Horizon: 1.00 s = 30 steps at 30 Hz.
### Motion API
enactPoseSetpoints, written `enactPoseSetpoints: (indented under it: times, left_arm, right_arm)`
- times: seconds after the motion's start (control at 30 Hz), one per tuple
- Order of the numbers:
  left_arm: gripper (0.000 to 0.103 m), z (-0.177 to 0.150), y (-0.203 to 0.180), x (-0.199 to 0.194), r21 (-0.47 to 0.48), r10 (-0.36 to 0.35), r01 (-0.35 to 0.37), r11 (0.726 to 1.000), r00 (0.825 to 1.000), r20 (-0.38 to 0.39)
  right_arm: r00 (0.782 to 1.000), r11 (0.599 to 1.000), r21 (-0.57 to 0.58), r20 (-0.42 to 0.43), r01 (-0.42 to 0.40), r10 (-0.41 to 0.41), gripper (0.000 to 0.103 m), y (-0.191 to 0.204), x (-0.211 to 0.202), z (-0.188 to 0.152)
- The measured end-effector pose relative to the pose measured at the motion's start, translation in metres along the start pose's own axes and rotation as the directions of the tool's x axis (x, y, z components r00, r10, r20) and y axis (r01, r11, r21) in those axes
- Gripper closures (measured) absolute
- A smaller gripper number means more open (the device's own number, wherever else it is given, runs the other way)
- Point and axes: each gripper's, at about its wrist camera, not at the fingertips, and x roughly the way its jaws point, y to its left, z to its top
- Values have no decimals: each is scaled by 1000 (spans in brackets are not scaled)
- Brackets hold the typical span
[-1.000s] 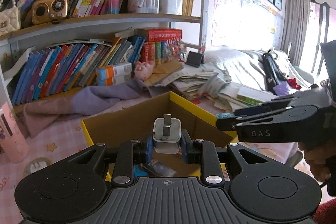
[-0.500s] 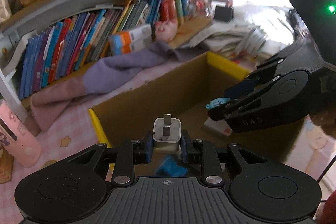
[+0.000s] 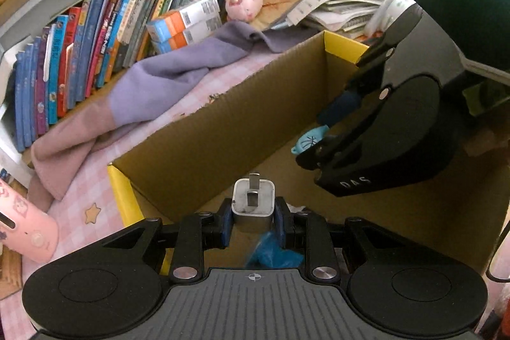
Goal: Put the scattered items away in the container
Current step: 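Lower both tools with the adapter and whistle into the yellow box, then open both tools to drop the adapter and whistle into the box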
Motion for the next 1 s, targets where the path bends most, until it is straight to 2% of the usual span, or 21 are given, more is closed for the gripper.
enactPoseSetpoints:
  times: [0.23,0.27,0.33,0.37,0.4,0.5,0.63,0.7,1.0]
  left_arm:
    - [74,-3,-1,-2,-16,11,-11,1000,1000,11]
    - [69,-3,-2,-3,-17,18,-17,1000,1000,15]
    - [51,-5,-4,-7,-13,41,-41,999,999,30]
    - [38,-5,-5,-9,-13,52,-52,999,998,40]
    - [32,-5,-6,-12,-13,63,-62,998,997,53]
    - [30,-7,-8,-20,-8,77,-76,997,994,78]
    - [27,-12,-6,-37,-47,102,-98,994,990,100]
    - [23,-16,-5,-49,-67,106,-98,993,987,120]
    - [10,-31,-1,-100,-150,166,-135,979,960,225]
  right_arm:
    - [1000,1000,17,6,-11,11,65,-1,1,0]
    - [1000,1000,20,8,-15,15,65,-1,0,-1]
    - [1000,999,30,17,-23,22,60,-2,-2,-2]
    - [999,999,35,23,-24,23,59,-2,-3,-3]
    - [999,999,40,29,-25,24,57,-2,-5,-4]
    - [998,998,61,49,-28,25,55,-2,-12,-6]
    - [994,995,91,102,-35,26,42,-2,-27,-11]
    - [990,993,109,137,-34,19,36,0,-37,-14]
    - [963,988,152,263,14,-54,32,19,-85,-29]
